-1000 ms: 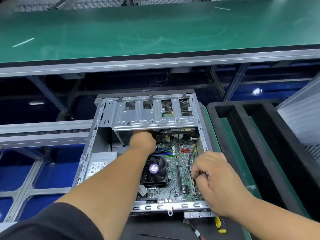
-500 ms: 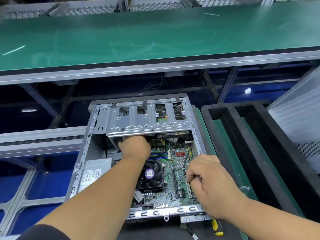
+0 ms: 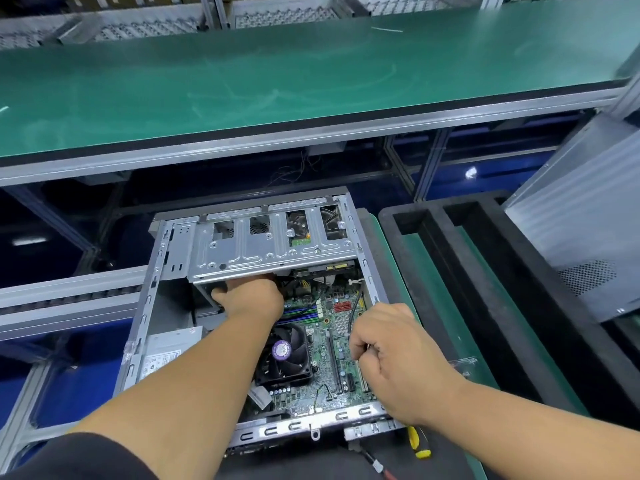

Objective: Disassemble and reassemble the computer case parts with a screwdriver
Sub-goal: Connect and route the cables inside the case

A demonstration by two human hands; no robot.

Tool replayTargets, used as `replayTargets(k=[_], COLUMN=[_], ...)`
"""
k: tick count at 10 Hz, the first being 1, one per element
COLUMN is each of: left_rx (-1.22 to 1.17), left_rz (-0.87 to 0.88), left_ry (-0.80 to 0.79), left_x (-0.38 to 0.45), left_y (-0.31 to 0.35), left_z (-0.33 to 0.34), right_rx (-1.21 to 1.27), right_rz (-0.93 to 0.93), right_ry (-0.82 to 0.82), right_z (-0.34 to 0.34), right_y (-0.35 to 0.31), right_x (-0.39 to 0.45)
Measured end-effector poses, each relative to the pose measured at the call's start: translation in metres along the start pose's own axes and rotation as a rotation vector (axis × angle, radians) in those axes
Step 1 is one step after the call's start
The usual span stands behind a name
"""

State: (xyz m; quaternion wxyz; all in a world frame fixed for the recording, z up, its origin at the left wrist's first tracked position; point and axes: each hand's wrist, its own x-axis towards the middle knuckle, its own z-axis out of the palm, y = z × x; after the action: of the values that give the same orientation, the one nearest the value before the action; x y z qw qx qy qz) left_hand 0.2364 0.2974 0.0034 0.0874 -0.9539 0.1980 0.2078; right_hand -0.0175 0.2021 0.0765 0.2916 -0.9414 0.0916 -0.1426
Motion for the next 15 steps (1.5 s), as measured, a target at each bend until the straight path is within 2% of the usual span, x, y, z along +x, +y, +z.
replayTargets(k=[2,3,4,5,6,7,8,10,11,12,13,15], left_rx=[-0.070,-0.032,-0.227,-0.449,-0.824,-1.004,-1.125,-1.153,-1.139,-1.110,-1.093,-1.171], left_rz=[-0.032,-0.024,-0.021,0.204,0.456,0.618,0.635,0.565,0.490,0.421,0.354,0.160], left_ry=[0.001,-0.099,-0.027,0.121,0.290,0.267,0.158,-0.008,-0.053,-0.106,-0.133,-0.144], left_x=[-0.008,-0.029,-0.060,-0.112,-0.174,-0.209,-0.219,-0.231,-0.234,-0.236,-0.233,-0.231], left_y=[-0.003,0.000,-0.008,0.002,0.047,0.101,0.154,0.244,0.284,0.317,0.340,0.349], left_z=[-0.009,-0.021,-0.031,-0.051,-0.075,-0.079,-0.071,-0.035,-0.008,0.015,0.029,0.037], right_rx=[-0.020,-0.036,-0.074,-0.067,0.086,0.260,0.369,0.498,0.492,0.515,0.396,0.430], right_rz=[0.007,0.001,0.004,0.035,0.156,0.344,0.560,0.883,1.045,1.070,0.975,0.993], right_ry=[-0.034,-0.045,-0.017,0.073,0.270,0.423,0.527,0.564,0.438,0.192,-0.036,-0.360], right_z=[-0.003,-0.002,0.001,-0.001,-0.010,-0.035,-0.069,-0.127,-0.143,-0.139,-0.123,-0.074], right_y=[-0.003,-0.007,-0.009,-0.008,0.001,0.026,0.068,0.177,0.227,0.262,0.287,0.311], right_x=[0.000,0.001,0.002,-0.008,-0.024,-0.039,-0.060,-0.138,-0.178,-0.202,-0.206,-0.192])
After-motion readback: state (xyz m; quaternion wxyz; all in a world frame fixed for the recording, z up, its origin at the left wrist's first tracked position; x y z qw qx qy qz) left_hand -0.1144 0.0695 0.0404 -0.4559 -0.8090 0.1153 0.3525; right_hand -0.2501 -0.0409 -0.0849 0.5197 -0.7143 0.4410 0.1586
